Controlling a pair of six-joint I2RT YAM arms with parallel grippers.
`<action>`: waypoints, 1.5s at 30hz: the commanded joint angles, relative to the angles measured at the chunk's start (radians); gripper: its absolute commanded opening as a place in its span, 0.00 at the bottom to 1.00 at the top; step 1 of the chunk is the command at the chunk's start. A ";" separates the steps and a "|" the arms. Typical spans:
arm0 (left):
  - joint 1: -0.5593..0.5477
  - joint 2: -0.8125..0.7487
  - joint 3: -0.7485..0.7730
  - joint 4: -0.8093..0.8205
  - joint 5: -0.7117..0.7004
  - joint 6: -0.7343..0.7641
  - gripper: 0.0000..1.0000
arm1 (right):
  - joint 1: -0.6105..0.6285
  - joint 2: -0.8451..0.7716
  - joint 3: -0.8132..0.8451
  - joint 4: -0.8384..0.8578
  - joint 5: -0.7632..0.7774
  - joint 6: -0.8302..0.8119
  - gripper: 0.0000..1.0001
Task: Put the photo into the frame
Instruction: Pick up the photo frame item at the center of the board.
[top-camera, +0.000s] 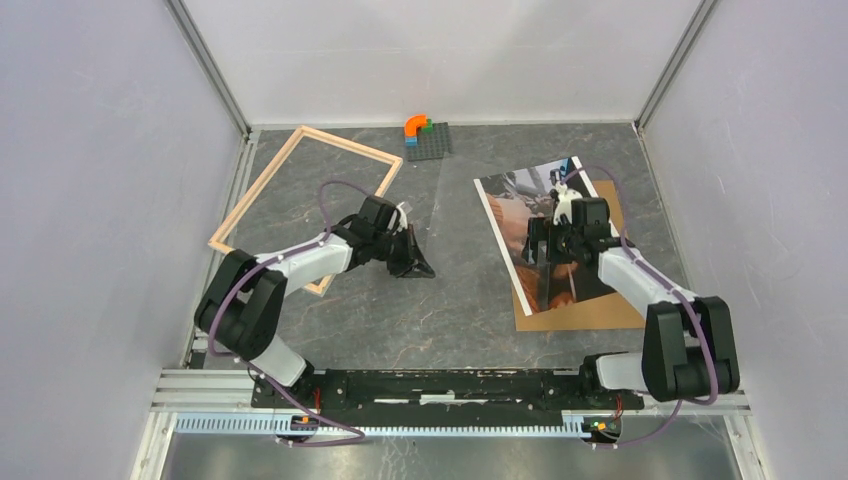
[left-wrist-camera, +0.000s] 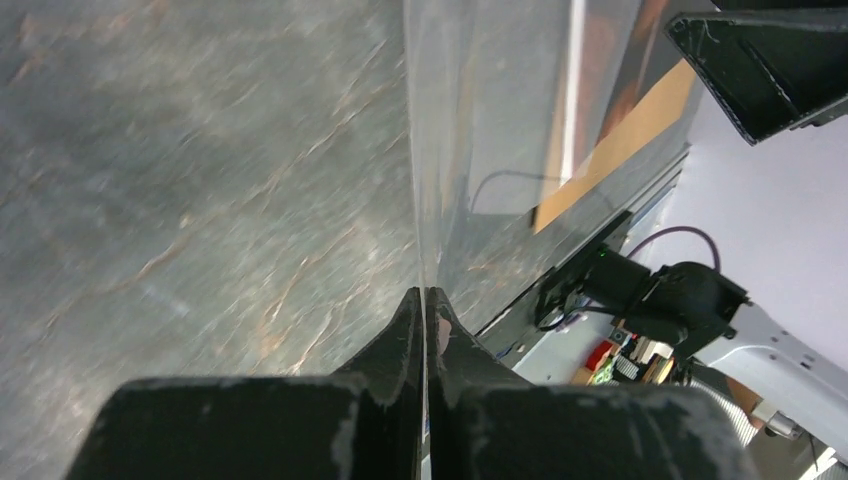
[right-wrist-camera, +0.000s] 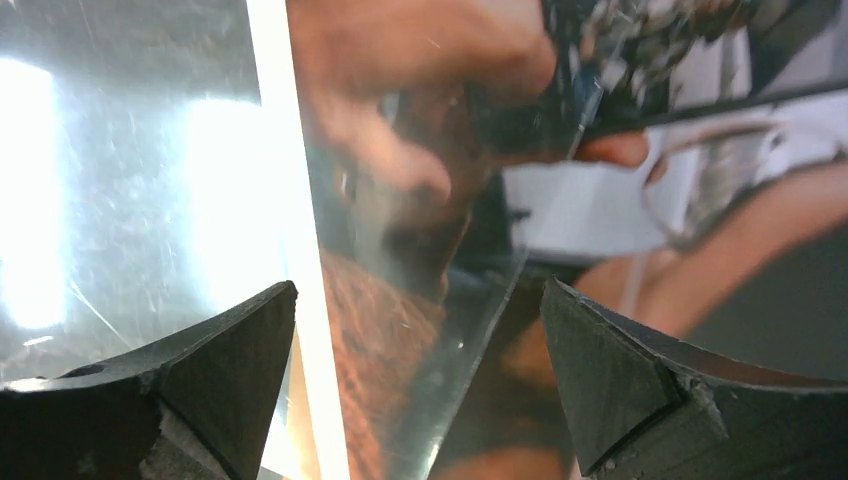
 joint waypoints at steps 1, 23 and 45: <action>0.029 -0.096 -0.083 -0.005 -0.007 0.086 0.02 | -0.004 -0.095 -0.096 0.057 -0.054 -0.015 0.98; 0.182 -0.111 -0.145 0.072 0.140 0.035 0.02 | 0.062 -0.319 -0.313 0.086 -0.255 0.138 0.98; 0.181 -0.211 -0.085 -0.073 0.130 0.034 0.02 | 1.195 0.055 0.003 0.260 1.103 -0.356 0.98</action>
